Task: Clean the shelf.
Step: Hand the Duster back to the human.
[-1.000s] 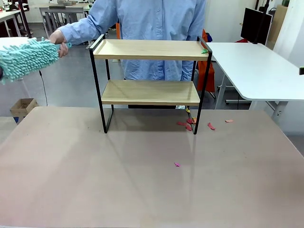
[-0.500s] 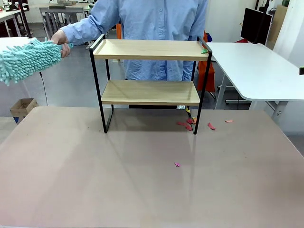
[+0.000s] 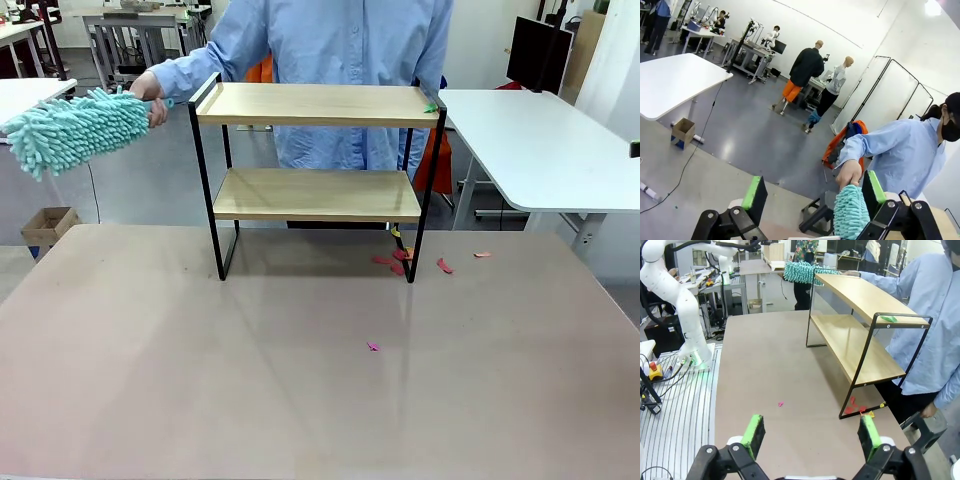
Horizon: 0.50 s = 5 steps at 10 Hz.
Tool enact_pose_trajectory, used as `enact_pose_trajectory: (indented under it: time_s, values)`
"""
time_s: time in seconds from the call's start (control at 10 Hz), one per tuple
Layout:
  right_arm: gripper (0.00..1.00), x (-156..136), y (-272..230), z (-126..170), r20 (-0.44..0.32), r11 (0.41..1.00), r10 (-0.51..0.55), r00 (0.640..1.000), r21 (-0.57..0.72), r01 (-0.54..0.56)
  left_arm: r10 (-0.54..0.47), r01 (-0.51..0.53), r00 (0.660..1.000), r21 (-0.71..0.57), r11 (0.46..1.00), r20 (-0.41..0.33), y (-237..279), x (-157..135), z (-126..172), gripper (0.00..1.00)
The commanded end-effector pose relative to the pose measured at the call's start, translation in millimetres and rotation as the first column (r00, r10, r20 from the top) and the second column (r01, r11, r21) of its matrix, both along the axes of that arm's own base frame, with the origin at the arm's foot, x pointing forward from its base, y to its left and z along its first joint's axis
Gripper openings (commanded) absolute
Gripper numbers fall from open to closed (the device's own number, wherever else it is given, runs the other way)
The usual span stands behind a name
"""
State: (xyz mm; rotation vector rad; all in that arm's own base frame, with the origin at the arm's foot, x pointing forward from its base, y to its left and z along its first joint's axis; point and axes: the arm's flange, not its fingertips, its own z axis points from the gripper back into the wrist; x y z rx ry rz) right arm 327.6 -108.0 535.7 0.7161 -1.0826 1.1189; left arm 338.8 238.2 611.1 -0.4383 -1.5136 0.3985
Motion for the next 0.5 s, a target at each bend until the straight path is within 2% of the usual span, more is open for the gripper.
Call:
enact_pose_trajectory:
  time_s: [0.0,0.4]
  values:
    - [1.0,1.3,-0.1,2.4,0.022,1.0,0.004,1.0,0.019,-0.004,0.004,-0.004,1.0,-0.004,1.0,0.006,-2.2,-1.0,1.1,1.0]
    - [1.0,1.3,-0.1,2.4,0.022,1.0,0.004,1.0,0.019,-0.004,0.004,-0.004,1.0,-0.004,1.0,0.006,-2.2,-1.0,1.1,1.0]
